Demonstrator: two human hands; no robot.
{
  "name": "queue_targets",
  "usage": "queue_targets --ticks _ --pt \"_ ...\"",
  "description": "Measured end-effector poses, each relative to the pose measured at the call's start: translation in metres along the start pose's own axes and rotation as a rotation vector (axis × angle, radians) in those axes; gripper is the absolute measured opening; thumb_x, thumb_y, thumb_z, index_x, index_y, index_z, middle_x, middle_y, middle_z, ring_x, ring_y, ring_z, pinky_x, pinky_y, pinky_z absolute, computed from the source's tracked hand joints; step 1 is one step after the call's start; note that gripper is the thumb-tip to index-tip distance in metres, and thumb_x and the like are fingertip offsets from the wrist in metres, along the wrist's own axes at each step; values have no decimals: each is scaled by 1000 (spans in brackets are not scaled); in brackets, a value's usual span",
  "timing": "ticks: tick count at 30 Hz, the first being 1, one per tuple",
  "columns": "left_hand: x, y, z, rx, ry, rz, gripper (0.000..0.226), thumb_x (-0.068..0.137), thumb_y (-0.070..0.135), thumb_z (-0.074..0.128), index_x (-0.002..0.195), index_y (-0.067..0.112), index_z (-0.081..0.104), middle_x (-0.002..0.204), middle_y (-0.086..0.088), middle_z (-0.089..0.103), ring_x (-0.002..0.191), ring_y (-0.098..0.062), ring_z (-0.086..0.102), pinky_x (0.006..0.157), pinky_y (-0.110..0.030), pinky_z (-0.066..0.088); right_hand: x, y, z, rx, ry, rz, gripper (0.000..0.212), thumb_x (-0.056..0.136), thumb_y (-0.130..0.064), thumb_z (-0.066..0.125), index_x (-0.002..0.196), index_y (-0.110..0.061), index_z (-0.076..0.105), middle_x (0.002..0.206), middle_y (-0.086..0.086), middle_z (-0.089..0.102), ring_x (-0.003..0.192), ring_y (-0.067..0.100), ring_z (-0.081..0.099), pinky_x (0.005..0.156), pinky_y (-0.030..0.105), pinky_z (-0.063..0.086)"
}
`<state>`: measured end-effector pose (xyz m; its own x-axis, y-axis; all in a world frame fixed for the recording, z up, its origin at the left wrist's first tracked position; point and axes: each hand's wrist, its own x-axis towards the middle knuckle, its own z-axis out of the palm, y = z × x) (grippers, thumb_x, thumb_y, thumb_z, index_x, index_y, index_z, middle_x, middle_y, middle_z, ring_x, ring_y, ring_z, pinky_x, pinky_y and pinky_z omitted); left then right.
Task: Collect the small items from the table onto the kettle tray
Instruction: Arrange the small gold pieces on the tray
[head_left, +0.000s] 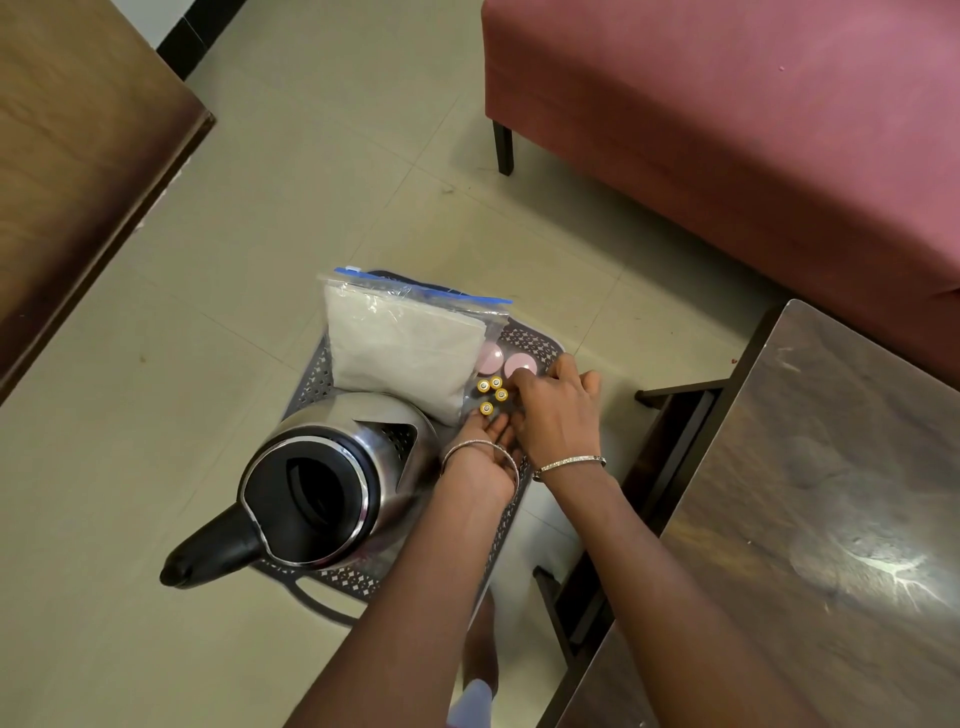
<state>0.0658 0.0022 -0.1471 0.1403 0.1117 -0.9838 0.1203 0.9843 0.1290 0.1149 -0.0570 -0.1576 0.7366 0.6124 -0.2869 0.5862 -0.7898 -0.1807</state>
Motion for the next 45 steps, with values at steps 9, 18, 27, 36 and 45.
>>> queue_targets --ticks 9,18,27,36,45 --pt "21 -15 -16 187 155 282 28 96 5 51 122 7 59 123 -19 63 105 -34 64 80 -35 55 3 -4 2 -36 -52 2 12 84 -14 56 95 -16 60 85 4 69 111 26 44 73 35 13" --pt "21 -30 -12 527 476 748 26 75 5 73 99 17 76 84 -8 76 67 -13 63 53 -4 34 8 -6 7 9 -11 41 8 81 -13 57 86 -15 62 85 6 64 104 27 48 71 34 12" --pt "22 -31 -8 450 484 770 27 75 5 74 100 14 76 82 -7 76 71 -13 67 54 -3 37 10 -6 9 64 35 77 10 78 -16 61 84 -16 69 80 7 62 97 25 51 69 31 10" --pt "28 -30 -6 382 467 804 26 74 -2 70 99 2 76 86 -17 75 66 -13 61 48 2 35 12 -6 11 70 41 75 3 75 -15 64 77 -13 66 77 9 62 94 29 52 71 32 15" --pt "31 -30 -9 422 450 790 23 77 4 73 100 4 75 86 -14 76 80 -25 73 71 -28 54 11 -5 11 73 19 56 7 79 -17 61 81 -12 65 83 12 61 96 31 51 72 33 16"
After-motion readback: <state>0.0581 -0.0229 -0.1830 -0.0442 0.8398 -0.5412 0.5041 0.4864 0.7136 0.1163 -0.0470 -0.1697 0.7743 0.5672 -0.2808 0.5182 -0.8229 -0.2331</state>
